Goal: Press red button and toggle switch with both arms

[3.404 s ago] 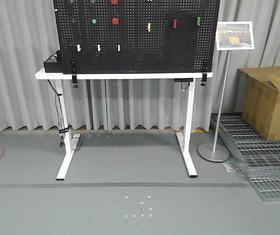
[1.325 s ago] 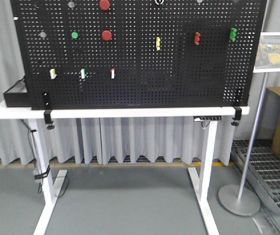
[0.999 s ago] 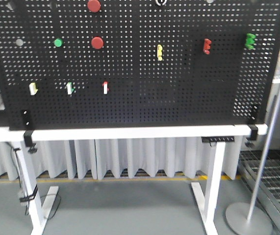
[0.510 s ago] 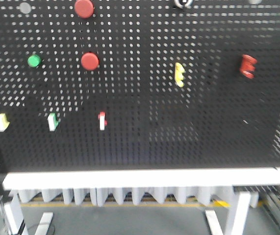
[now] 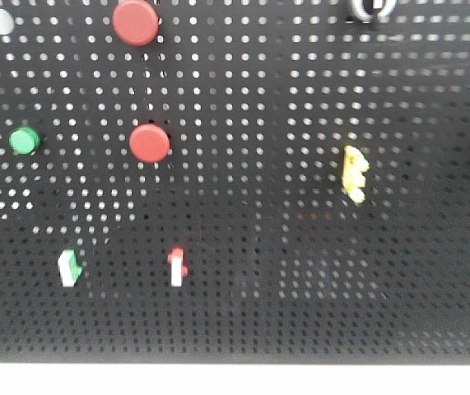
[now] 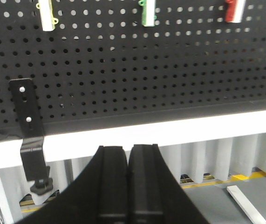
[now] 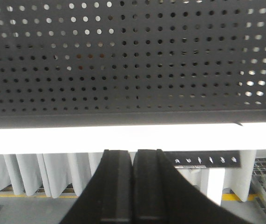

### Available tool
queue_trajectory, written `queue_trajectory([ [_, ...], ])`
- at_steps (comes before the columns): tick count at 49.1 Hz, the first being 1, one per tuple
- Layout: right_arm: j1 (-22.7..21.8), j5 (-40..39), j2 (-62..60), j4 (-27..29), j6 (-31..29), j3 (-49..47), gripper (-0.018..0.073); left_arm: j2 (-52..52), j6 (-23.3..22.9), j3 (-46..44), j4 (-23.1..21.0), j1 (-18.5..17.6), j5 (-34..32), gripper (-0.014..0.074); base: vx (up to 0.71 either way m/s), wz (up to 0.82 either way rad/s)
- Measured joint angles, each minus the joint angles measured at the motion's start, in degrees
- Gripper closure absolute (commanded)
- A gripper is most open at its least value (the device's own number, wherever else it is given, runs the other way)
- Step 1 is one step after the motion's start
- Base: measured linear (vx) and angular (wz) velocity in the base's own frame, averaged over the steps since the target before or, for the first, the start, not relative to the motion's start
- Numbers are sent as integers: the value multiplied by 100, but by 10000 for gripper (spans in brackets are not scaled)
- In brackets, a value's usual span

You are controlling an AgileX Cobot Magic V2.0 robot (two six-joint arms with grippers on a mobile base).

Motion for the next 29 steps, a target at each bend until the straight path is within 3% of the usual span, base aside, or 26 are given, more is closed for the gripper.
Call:
queue_trajectory([
  [29, 0, 0, 0, 0, 0, 0, 562, 0, 0, 0, 0, 0, 0, 594, 6, 1],
])
